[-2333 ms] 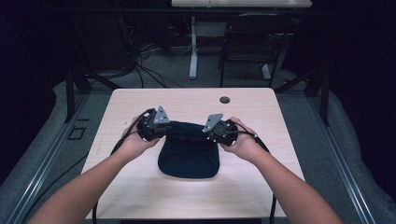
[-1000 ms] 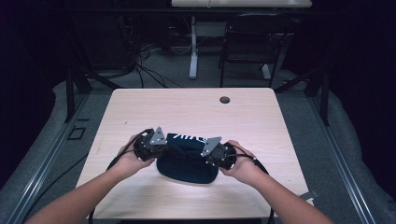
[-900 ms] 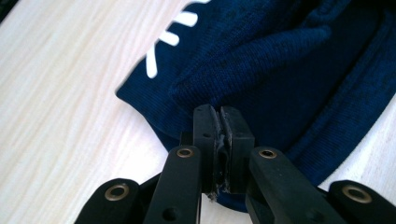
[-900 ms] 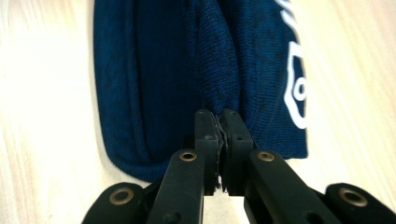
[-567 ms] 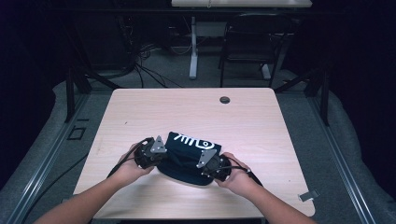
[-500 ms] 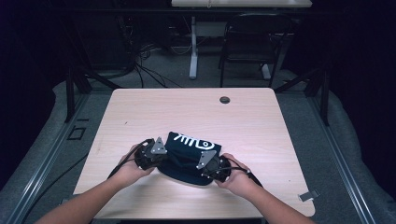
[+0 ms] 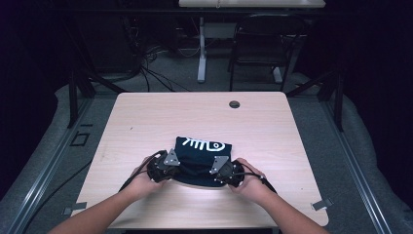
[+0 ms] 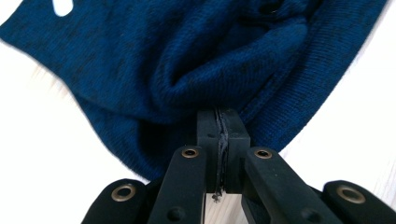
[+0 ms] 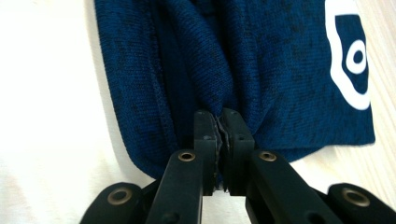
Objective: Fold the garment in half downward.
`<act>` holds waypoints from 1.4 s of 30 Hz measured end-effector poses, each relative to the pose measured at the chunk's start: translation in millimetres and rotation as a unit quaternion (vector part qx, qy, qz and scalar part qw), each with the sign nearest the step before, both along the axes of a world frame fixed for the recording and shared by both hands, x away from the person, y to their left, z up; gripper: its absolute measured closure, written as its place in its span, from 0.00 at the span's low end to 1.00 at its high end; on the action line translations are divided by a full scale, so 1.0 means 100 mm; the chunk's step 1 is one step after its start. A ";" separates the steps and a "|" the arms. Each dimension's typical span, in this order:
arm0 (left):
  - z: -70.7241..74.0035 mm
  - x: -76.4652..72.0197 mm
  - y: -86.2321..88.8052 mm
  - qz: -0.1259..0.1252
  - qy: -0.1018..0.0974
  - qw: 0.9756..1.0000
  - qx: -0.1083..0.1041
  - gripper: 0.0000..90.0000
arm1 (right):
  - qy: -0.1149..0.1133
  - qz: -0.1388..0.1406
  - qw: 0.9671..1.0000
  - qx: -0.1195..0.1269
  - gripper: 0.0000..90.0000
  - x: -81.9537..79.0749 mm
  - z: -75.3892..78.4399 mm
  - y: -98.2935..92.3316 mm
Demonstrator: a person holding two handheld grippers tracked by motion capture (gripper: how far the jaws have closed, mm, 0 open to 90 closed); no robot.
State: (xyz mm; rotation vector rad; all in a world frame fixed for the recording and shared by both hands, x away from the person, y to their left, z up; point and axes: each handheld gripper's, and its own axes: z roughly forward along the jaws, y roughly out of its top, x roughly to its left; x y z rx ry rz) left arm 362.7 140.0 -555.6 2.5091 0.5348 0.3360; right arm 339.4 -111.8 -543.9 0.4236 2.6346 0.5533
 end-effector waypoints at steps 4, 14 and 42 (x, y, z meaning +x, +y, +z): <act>0.00 0.04 -0.07 0.005 0.000 1.000 0.002 0.98 | 0.001 -0.012 1.000 0.007 0.94 0.10 -0.01 -0.02; 0.02 0.23 -0.05 0.048 0.009 0.998 -0.036 0.97 | -0.011 -0.024 1.000 0.016 0.93 0.29 0.00 -0.02; 0.21 0.16 -0.02 0.047 0.007 0.996 -0.069 0.88 | -0.009 -0.027 0.999 0.029 0.88 0.30 0.04 -0.07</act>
